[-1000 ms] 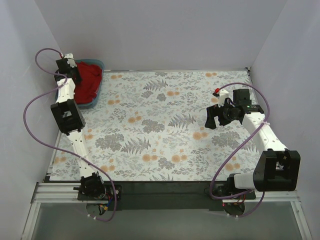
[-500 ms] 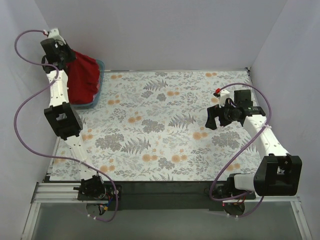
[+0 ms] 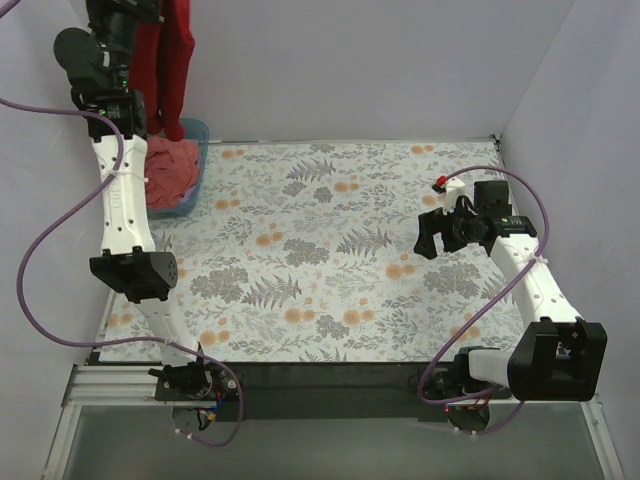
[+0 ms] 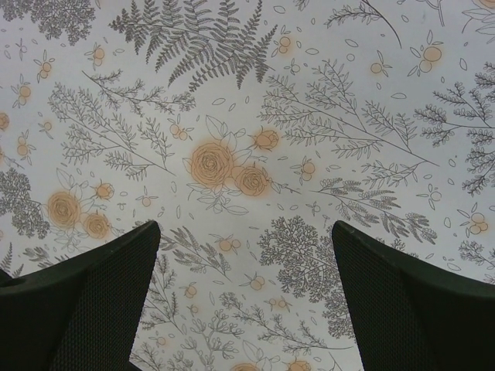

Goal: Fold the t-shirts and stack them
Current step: Move the tshirt to the center of the board, then flatten the tshirt out

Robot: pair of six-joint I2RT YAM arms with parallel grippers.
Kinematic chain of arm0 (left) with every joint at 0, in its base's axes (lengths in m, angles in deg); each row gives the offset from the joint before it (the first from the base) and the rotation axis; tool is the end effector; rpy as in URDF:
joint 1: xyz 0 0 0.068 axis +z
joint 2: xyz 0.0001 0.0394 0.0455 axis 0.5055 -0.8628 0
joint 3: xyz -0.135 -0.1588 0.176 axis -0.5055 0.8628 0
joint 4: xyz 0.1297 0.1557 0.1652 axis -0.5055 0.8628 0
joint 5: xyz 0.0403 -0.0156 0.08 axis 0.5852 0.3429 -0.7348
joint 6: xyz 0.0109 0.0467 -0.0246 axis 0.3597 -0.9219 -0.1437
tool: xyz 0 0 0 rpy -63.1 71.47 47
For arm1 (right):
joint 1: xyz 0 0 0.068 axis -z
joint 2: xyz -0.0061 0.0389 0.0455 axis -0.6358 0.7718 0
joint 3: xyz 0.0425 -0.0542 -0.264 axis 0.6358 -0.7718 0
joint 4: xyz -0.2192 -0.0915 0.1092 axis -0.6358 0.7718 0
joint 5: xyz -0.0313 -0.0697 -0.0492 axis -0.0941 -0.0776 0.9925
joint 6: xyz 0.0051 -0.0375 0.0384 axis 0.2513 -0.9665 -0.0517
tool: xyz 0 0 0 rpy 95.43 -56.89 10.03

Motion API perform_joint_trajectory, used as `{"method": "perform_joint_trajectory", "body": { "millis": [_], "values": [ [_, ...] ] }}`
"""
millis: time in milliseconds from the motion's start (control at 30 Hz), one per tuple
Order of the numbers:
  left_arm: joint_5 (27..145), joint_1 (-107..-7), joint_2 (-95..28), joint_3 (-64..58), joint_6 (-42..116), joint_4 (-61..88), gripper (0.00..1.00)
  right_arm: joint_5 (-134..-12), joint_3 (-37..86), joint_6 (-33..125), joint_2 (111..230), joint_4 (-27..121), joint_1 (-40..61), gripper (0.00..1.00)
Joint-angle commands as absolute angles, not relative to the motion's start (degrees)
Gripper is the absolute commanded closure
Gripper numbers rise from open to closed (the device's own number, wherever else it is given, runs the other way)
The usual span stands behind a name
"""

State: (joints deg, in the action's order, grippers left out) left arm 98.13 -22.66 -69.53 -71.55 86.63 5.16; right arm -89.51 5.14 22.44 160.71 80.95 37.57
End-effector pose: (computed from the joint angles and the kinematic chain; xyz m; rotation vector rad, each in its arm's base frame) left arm 0.3817 0.0392 0.5997 -0.2294 0.9492 -1.0187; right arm 0.2549 0.0232 0.2770 -0.5733 2.2992 0.3964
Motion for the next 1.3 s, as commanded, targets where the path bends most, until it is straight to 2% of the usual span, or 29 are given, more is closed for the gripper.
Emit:
{"method": "perform_joint_trajectory", "body": {
  "millis": [0, 33, 200, 267, 333, 367, 400, 433, 467, 500, 533, 700, 800, 900, 967, 1100, 1267],
  "values": [
    [98.60, -30.00, -65.23, -73.66, 88.96, -2.72, 1.00, -90.86, 5.05, 22.47, 159.34, 80.26, 38.60, 0.01],
    [97.46, -34.28, -65.23, -74.28, 88.00, -3.42, 1.00, -90.95, 5.05, 22.47, 159.25, 80.18, 38.95, 0.02],
    [95.70, -40.38, -64.62, -75.61, 88.17, -6.24, 1.00, -91.48, 5.22, 22.91, 158.81, 80.27, 38.95, 0.01],
    [95.00, -41.18, -63.30, -73.42, 90.52, -5.90, 1.00, -91.74, 5.23, 22.91, 158.55, 80.27, 40.62, 0.02],
    [94.29, -41.09, -59.01, -64.91, 91.86, -2.65, 0.99, -92.26, 5.40, 22.74, 158.37, 80.53, 41.23, 0.02],
    [94.81, -40.83, -56.47, -59.05, 90.56, -2.29, 0.71, -93.22, 5.92, 22.47, 158.28, 81.40, 41.32, 0.02],
    [95.25, -40.48, -53.92, -53.25, 88.98, -2.29, 0.56, -93.58, 6.36, 21.95, 158.28, 82.02, 41.50, 0.02],
    [94.91, -39.78, -48.06, -41.18, 87.22, -1.33, 0.41, -93.58, 6.80, 20.73, 158.11, 82.72, 41.85, 0.02],
    [93.86, -39.42, -45.83, -36.28, 85.46, 0.16, 0.18, -93.50, 7.68, 20.19, 157.67, 84.21, 42.20, 0.02],
    [92.46, -38.55, -43.46, -32.22, 84.40, 2.00, 0.14, -93.58, 8.12, 19.75, 157.15, 84.74, 42.55, 0.02],
    [92.10, -36.19, -40.47, -24.18, 82.91, 6.46, 0.14, -93.67, 8.56, 19.05, 156.71, 85.36, 43.51, 0.01],
    [99.46, -26.07, -34.74, -4.35, 81.58, 12.48, 0.13, -92.19, 11.02, 16.33, 155.38, 89.13, 45.10, 0.01],
    [114.27, -26.84, -34.02, 2.08, 74.73, 15.19, 0.14, -88.41, 11.64, 13.25, 157.75, 91.07, 45.80, 0.01],
    [121.16, -31.49, -37.44, -0.43, 63.60, 25.88, 0.17, -86.82, 13.13, 9.83, 161.96, 94.14, 47.21, 0.02],
    [117.51, -37.46, -42.10, -1.85, 56.83, 35.13, 0.16, -84.90, 14.98, 7.98, 165.64, 97.57, 48.35, 0.02],
    [110.91, -43.28, -48.43, -2.03, 55.65, 37.00, 0.15, -80.94, 15.77, 4.46, 170.40, 100.21, 51.08, 0.01],
    [103.88, -49.78, -60.36, -8.18, 55.13, 40.06, 0.15, -75.93, 13.76, 2.08, 175.15, 100.48, 51.78, 0.02]
  ]
}}
